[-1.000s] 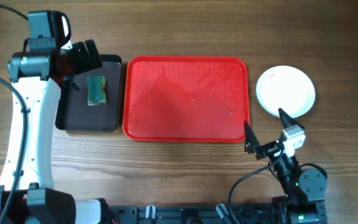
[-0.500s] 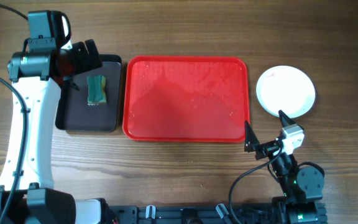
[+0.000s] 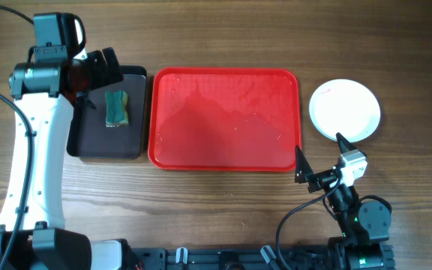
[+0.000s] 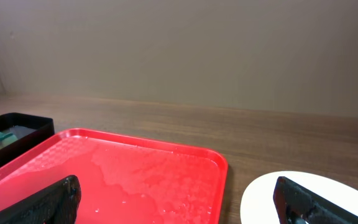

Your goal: Clean dirty plates on tray and stack at the side

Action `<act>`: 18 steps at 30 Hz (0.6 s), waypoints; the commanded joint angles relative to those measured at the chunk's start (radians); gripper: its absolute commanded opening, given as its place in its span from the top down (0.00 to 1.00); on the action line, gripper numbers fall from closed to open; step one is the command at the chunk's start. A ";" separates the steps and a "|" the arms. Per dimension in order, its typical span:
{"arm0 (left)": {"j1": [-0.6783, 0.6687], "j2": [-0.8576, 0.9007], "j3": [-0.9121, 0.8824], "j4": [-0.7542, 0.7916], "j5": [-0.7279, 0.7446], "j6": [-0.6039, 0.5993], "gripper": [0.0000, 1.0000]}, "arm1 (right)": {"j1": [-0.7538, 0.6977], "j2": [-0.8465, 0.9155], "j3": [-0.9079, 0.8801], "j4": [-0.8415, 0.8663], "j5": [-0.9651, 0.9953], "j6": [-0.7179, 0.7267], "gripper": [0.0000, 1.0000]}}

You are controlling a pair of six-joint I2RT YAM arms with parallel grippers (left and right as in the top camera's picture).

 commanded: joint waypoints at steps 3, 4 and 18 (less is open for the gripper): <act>-0.063 -0.240 -0.004 -0.010 -0.013 0.000 0.00 | 0.000 -0.009 -0.002 0.003 0.017 0.014 0.00; -0.067 -0.274 -0.008 -0.010 -0.013 -0.003 0.00 | 0.000 -0.009 -0.002 0.003 0.017 0.014 0.00; -0.072 -0.992 -0.631 0.346 0.035 -0.029 0.00 | 0.000 -0.009 -0.002 0.003 0.017 0.014 0.00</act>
